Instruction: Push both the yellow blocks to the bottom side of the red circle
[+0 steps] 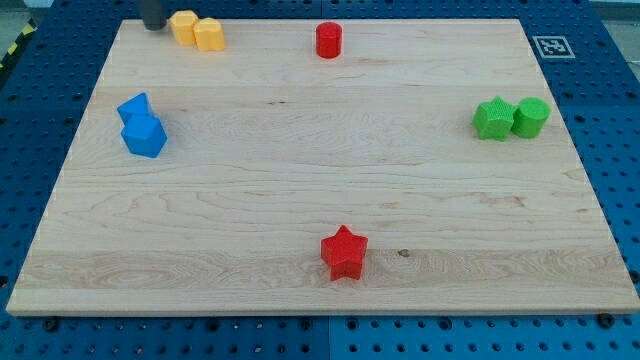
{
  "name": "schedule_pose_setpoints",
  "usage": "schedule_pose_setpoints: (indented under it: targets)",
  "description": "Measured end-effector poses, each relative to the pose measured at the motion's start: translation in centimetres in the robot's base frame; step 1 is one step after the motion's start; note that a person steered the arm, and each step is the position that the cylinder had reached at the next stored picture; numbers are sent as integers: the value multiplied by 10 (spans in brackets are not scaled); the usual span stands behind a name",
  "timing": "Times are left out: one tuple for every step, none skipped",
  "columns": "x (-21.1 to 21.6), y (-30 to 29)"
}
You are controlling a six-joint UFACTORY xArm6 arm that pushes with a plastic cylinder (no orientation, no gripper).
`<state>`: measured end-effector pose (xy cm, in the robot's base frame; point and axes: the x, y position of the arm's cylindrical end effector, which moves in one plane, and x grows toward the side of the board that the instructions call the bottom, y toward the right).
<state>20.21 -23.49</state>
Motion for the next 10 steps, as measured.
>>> schedule_pose_setpoints:
  targets:
    - [8, 26]
    - [14, 47]
    - [20, 62]
    - [30, 77]
    - [38, 97]
    - [47, 123]
    - [47, 155]
    - [47, 178]
    - [71, 177]
    - [100, 185]
